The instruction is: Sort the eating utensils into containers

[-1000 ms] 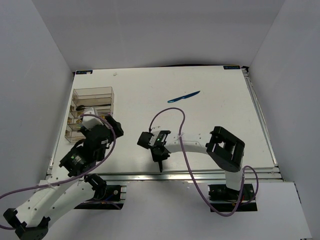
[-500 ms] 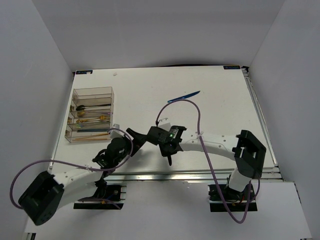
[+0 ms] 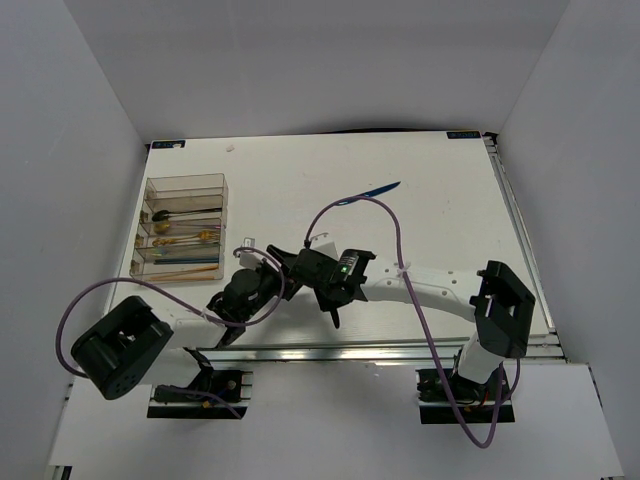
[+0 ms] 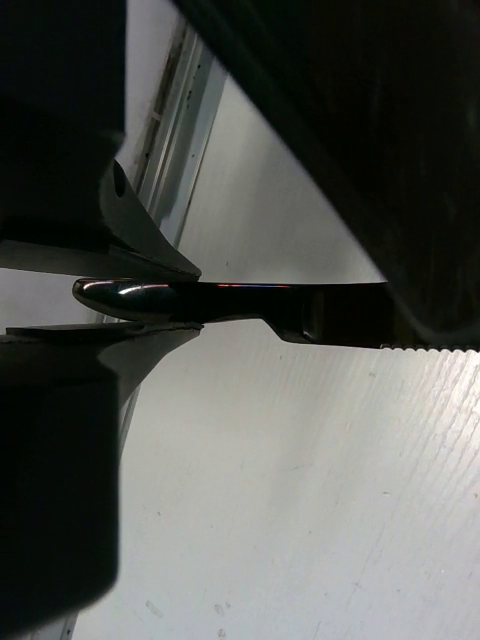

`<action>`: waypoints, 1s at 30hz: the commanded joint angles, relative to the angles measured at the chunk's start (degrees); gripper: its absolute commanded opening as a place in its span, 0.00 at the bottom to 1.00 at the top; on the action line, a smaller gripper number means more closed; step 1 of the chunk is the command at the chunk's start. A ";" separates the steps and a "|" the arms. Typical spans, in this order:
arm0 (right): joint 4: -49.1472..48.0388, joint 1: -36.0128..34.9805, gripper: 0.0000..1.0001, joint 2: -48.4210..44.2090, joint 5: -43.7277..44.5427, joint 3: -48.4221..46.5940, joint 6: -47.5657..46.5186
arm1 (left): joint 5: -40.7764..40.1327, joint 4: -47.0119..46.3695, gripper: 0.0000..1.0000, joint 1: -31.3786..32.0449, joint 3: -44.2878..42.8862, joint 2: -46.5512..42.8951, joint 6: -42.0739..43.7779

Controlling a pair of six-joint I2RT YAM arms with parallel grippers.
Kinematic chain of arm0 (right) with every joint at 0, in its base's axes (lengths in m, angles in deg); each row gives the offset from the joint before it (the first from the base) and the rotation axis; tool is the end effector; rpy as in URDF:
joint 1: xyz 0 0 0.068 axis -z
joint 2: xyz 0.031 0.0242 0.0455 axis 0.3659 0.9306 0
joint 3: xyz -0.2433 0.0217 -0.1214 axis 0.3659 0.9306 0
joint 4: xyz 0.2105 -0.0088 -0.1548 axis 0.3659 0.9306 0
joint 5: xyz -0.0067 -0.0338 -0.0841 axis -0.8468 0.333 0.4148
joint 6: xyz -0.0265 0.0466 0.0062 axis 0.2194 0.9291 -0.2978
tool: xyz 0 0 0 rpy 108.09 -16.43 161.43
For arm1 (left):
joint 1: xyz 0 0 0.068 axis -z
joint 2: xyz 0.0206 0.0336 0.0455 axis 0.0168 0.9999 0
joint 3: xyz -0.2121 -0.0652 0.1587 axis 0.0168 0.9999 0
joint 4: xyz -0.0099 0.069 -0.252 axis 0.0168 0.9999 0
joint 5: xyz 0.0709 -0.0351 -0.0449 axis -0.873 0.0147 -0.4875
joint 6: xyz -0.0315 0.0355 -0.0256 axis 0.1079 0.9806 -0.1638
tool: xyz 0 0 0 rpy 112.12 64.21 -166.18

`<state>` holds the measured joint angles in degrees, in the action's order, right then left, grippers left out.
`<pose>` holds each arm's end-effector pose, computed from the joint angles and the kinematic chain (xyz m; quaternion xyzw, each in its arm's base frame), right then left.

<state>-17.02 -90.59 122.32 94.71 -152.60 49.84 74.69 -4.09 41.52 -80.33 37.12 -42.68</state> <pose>0.1325 0.3069 0.2449 -0.1909 0.9409 0.0434 0.2764 0.1631 -0.1455 0.1505 -0.2686 0.7378 -0.5243 0.3294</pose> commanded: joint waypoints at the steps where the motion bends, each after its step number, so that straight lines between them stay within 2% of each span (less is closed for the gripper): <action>1: -1.92 -1.01 0.00 -1.86 -0.78 -3.38 -1.94 | 1.24 -2.05 0.98 0.32 -2.44 1.87 0.47; 2: -2.10 -1.19 0.00 -1.95 -1.66 -3.65 -2.38 | 1.41 -2.58 0.98 0.32 -2.62 2.57 0.47; 5: -3.67 -1.89 0.00 -1.68 -3.24 -4.35 -3.78 | 3.34 -7.23 0.85 0.41 -3.93 6.43 0.38; 6: -4.38 -2.07 0.00 -1.86 -3.68 -4.36 -4.23 | 4.13 -8.20 0.68 0.41 -4.63 8.88 0.21; 8: -5.87 -2.07 0.00 -2.30 -3.78 -4.44 -4.58 | 7.19 -11.53 0.46 0.50 -6.21 11.27 -0.40; 9: -6.31 -1.98 0.00 -2.56 -3.51 -4.44 -4.76 | 7.83 -13.46 0.22 0.50 -6.13 12.32 -1.45; 10: -6.40 -1.81 0.00 -2.82 -2.81 -4.62 -4.76 | 8.27 -17.13 0.12 0.41 -5.87 13.55 -1.98; 12: -5.70 -1.10 0.00 -2.91 -2.11 -5.23 -4.67 | 8.45 -18.05 0.02 0.32 -5.69 13.57 -1.90; 13: -4.92 -1.02 0.01 -3.52 0.42 -5.32 -3.54 | 8.01 -16.13 0.00 0.15 -5.87 12.26 -1.55; 14: -3.87 -0.93 0.21 -4.23 1.75 -5.24 -2.22 | 7.40 -14.38 0.00 -0.29 -5.96 11.12 -1.38; 15: -4.29 -0.93 0.59 -5.54 2.28 -3.76 -1.17 | 6.78 -12.44 0.00 -0.99 -6.74 9.89 -0.85; 17: -3.77 -0.58 0.89 -10.54 6.13 -1.82 0.24 | 7.48 -2.45 0.00 -6.07 -8.76 5.68 0.99; 18: -1.24 -0.31 0.89 -14.13 7.55 -0.76 1.99 | 8.18 2.21 0.00 -11.05 -12.69 4.09 2.22; 19: 0.26 0.12 0.89 -16.08 8.96 -0.40 2.44 | 7.57 12.35 0.00 -13.45 -15.07 2.51 3.97; 20: 1.32 0.65 0.89 -17.84 11.06 0.12 2.62 | 6.35 18.28 0.00 -15.82 -18.06 -0.29 5.90; 21: 3.07 1.79 0.89 -21.34 11.69 0.65 2.62 | 5.29 23.91 0.00 -19.85 -25.48 -1.02 10.36; 22: 3.52 2.49 0.89 -23.02 11.96 1.87 2.54 | 0.50 34.66 0.00 -21.80 -29.82 -1.03 12.84; 24: 3.18 3.82 0.89 -27.41 11.96 3.63 2.10 | -4.36 45.10 0.00 -27.50 -38.35 1.95 16.73; 25: 2.05 4.08 0.89 -28.74 11.18 5.82 1.49 | -6.65 48.62 0.00 -29.45 -43.44 3.27 16.91; 27: 1.07 4.52 0.89 -31.55 10.56 7.76 1.39 | -8.16 51.19 0.00 -35.76 -47.33 8.36 16.12; 30: -0.51 4.52 0.89 -33.49 9.06 10.67 0.34 | -12.37 55.76 0.00 -40.88 -54.90 16.25 15.86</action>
<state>-16.67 -86.04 88.92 103.72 -144.27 50.39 68.81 37.56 4.86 -131.98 46.85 -28.74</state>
